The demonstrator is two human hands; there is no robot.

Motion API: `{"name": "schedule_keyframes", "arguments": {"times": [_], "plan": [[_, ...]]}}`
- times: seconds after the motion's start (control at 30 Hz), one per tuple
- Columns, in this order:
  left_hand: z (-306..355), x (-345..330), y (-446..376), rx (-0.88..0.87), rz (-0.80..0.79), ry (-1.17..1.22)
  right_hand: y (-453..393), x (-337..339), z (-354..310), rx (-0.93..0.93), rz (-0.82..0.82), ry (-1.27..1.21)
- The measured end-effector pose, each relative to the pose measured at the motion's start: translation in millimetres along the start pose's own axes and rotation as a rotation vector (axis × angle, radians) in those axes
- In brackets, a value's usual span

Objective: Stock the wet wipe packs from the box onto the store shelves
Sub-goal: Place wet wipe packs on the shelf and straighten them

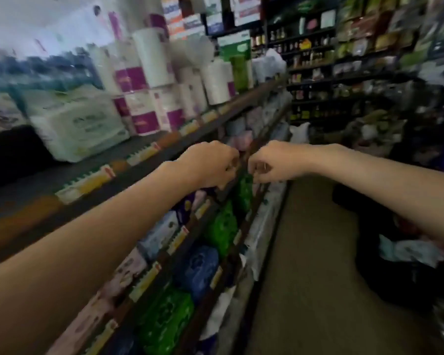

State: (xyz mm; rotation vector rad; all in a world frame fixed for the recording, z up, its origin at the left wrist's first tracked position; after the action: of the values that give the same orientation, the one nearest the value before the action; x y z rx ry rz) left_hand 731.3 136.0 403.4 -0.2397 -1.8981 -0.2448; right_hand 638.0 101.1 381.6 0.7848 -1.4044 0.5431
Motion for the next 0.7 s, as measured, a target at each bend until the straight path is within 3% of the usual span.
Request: {"name": "schedule_keyframes", "arguments": {"times": [0.13,0.37,0.7], "plan": [[144,-36,-54,-0.292,-0.126,-0.034,99,-94,87,-0.253,-0.149,-0.047],[352,-77,-116,-0.630,-0.272,-0.101,286,-233,209,-0.588,-0.346,-0.277],[620,-164,-171,-0.808,-0.572,0.031,494,-453,332,-0.799,-0.602,-0.512]]}}
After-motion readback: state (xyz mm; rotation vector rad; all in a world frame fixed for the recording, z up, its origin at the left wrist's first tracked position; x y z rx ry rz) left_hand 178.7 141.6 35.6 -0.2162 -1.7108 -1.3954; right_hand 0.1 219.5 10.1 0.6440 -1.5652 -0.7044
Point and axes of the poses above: each hand's wrist, its own y-axis away from the middle knuckle, its own x-axis out of the back of the hand, z = x × y, the point moved 6 cm from there along -y, towards the middle knuckle, and after that the axes turned 10 degrees about -z, right-handed, at the moved point
